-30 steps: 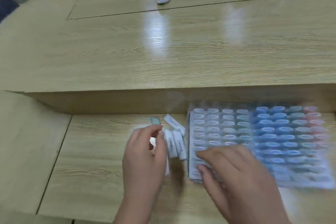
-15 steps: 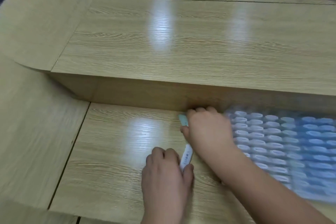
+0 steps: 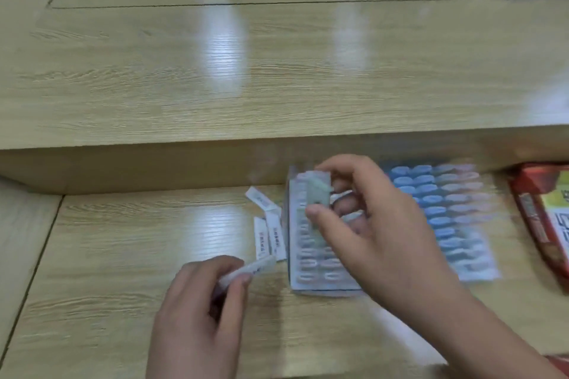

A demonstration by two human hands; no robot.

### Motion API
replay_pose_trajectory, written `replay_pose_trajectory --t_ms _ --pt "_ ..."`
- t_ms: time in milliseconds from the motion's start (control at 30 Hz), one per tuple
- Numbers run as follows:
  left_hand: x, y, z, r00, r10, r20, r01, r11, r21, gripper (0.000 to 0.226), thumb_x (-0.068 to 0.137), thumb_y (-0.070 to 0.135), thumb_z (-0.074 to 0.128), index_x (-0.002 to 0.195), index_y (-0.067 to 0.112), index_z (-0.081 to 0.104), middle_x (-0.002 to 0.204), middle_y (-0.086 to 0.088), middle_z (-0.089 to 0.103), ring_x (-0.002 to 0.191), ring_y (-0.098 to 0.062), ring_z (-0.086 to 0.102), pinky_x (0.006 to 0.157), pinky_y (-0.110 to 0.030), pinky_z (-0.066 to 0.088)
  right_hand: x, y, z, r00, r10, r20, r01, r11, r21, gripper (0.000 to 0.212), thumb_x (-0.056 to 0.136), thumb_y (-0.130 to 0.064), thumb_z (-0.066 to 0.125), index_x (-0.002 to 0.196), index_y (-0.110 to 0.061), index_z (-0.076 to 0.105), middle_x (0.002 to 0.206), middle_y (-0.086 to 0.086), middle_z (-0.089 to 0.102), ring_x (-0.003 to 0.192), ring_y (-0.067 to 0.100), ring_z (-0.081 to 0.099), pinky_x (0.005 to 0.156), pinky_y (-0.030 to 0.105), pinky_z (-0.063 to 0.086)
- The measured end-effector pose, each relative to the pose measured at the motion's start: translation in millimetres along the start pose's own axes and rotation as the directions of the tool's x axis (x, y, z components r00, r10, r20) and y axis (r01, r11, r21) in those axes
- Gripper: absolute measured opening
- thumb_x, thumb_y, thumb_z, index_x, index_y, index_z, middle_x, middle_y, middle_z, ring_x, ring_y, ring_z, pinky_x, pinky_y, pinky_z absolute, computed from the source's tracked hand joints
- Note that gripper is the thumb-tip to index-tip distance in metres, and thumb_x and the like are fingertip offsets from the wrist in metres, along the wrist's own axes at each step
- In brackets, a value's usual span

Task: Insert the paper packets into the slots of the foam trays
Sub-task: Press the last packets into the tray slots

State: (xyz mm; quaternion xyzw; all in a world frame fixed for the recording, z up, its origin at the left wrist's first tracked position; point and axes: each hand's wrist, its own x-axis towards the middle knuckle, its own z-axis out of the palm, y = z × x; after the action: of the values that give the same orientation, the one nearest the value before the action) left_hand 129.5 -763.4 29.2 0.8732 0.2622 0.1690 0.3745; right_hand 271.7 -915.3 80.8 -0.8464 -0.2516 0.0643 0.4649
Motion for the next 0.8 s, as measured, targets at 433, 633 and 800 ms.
replay_pose_trajectory --t_ms 433,633,800 --pt "-21.6 128.7 97.5 0.969 0.236 0.080 -0.210 0.946 -0.246 0.020 0.079 0.043 0.065 0.099 0.046 0.062 0.088 0.019 0.067 0.071 -0.005 0.067 0.064 -0.026 0.054 -82.4 105.6 -150.6 0.908 0.185 -0.376 -0.134 0.978 0.158 0.015 0.088 -0.033 0.069 0.098 -0.043 0.065 0.090 -0.012 0.067 0.077 0.008 0.066 0.058 0.023 0.056" --pt "-26.4 147.1 120.5 0.956 0.281 0.090 -0.268 0.954 -0.131 0.016 0.084 0.040 0.062 0.100 0.043 0.061 0.092 0.022 0.063 0.077 0.001 0.065 0.068 -0.013 0.049 -82.4 122.1 -154.9 0.923 0.155 -0.351 -0.106 0.982 0.155 0.022 0.087 -0.031 0.065 0.101 -0.048 0.067 0.101 -0.020 0.069 0.084 0.008 0.070 0.068 0.013 0.054" --pt "-27.1 146.2 127.8 0.959 0.278 0.050 -0.274 0.959 -0.076 0.029 0.082 0.025 0.069 0.102 0.044 0.063 0.094 0.024 0.062 0.080 0.001 0.064 0.071 -0.007 0.047 -80.8 136.6 -158.0 0.922 0.221 -0.319 -0.142 0.957 0.253 0.018 0.086 -0.030 0.064 0.098 -0.042 0.067 0.098 -0.014 0.070 0.085 0.016 0.071 0.071 0.028 0.060"
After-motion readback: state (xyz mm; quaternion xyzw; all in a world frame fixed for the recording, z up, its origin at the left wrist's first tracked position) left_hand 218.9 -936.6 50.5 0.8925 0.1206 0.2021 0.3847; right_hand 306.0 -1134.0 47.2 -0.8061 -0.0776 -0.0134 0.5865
